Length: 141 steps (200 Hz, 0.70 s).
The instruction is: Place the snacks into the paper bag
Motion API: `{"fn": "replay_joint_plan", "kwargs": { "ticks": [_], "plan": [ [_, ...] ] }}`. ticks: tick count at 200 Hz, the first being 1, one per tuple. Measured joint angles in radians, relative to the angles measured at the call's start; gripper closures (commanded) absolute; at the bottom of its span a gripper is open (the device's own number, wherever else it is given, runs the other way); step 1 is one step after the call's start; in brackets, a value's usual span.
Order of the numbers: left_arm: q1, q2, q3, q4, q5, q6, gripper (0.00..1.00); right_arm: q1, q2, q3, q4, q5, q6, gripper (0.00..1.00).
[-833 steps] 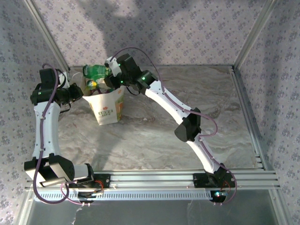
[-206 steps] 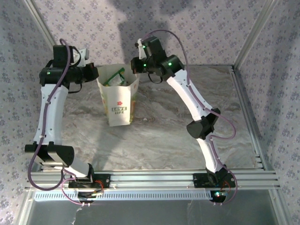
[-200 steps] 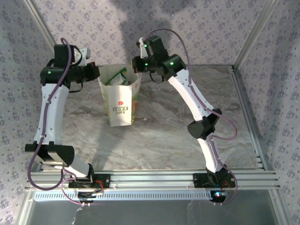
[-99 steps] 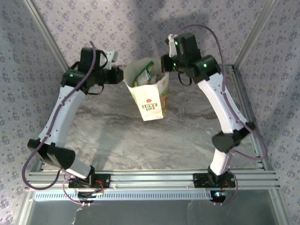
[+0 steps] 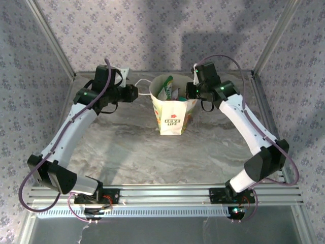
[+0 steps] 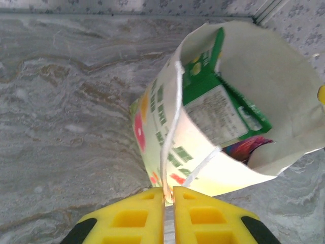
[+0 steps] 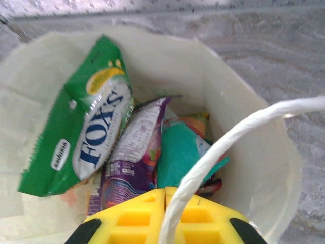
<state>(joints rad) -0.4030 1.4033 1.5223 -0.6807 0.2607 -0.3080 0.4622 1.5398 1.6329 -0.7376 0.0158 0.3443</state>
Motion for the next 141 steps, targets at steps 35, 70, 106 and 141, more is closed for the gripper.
{"fn": "replay_joint_plan", "kwargs": {
  "ticks": [35,70,106,141],
  "plan": [
    [-0.009,0.003,0.058,0.003,-0.008,0.0,0.89,-0.01,-0.074,0.002,0.013,0.027,0.0,0.91],
    [-0.034,0.029,0.113,0.002,-0.012,0.004,0.83,-0.04,-0.108,0.006,0.013,0.037,0.0,0.91],
    [-0.059,0.067,0.175,-0.026,-0.023,0.012,0.77,-0.064,-0.112,0.006,0.01,0.033,0.0,0.89],
    [-0.076,0.092,0.214,-0.061,-0.058,0.032,0.73,-0.088,-0.139,0.004,0.01,0.037,0.008,0.85]
  ]
}}
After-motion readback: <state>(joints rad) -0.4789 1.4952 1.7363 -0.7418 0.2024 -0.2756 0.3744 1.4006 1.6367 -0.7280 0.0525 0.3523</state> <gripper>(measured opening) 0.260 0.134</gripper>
